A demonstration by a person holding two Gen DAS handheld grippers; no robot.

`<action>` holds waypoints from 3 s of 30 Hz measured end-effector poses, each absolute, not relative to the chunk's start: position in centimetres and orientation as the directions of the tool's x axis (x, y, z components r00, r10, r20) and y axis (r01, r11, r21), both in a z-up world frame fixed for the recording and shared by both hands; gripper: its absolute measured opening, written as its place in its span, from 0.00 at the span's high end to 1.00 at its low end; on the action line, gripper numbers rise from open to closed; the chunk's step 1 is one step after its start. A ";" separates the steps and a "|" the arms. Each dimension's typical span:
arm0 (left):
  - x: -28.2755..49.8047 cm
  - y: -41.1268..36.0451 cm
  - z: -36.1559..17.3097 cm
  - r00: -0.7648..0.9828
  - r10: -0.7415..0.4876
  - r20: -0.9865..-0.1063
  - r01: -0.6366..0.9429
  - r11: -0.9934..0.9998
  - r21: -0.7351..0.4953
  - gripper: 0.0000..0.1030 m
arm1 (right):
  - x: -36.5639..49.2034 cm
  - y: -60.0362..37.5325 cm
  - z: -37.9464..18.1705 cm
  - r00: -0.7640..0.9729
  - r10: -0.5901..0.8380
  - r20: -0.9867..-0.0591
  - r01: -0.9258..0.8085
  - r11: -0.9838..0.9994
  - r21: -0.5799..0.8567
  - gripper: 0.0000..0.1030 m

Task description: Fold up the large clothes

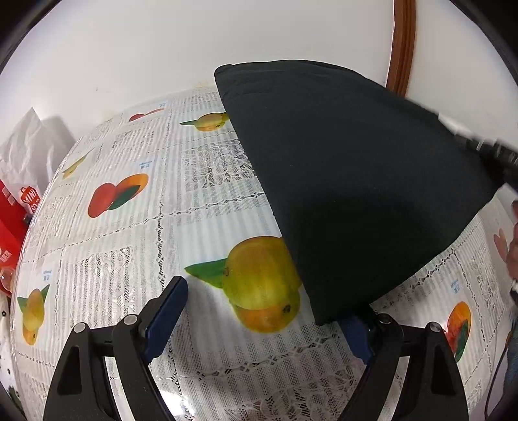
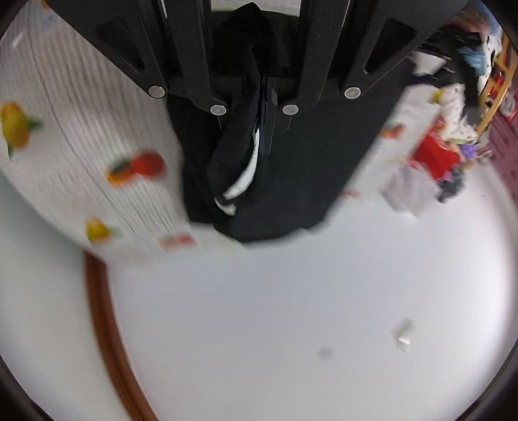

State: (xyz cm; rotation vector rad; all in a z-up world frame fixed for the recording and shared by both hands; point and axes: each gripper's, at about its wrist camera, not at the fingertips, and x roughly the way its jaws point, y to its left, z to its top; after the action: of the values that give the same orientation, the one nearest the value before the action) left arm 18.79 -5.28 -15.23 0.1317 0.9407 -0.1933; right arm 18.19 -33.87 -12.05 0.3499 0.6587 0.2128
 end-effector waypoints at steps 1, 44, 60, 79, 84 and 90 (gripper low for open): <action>18.9 -5.3 -15.3 0.573 -0.110 -0.812 0.222 0.975 0.024 0.16 | 18.5 -34.1 -13.0 0.749 0.301 -0.590 -0.064 0.919 0.389 0.94; 16.5 -4.8 -14.3 0.538 -0.201 -0.818 0.253 0.965 -0.070 0.20 | 17.0 -32.4 -12.3 0.720 0.086 -0.689 -0.037 0.996 0.085 0.84; 15.3 -4.9 -13.9 0.547 -0.260 -0.796 0.287 0.951 -0.113 0.45 | 11.5 -34.9 -15.0 0.630 0.124 -0.766 -0.003 0.988 0.157 0.72; 17.7 -5.2 -14.0 0.545 -0.267 -0.795 0.274 0.953 -0.133 0.90 | 16.2 -32.1 -15.9 0.603 0.155 -0.783 -0.057 0.987 0.151 0.92; 18.5 -3.5 -13.8 0.548 -0.246 -0.799 0.236 0.962 -0.135 0.90 | 18.3 -30.1 -15.8 0.590 0.182 -0.786 -0.087 0.983 0.162 0.92; 19.9 -1.3 -13.6 0.539 -0.214 -0.815 0.187 0.973 -0.132 0.90 | 20.8 -27.6 -15.8 0.579 0.216 -0.786 -0.116 0.976 0.183 0.92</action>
State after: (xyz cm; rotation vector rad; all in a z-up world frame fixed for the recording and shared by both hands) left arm 19.86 -1.27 -13.63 -0.0300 0.9732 -0.2384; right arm 20.82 -27.63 -15.81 0.1154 0.9334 0.1946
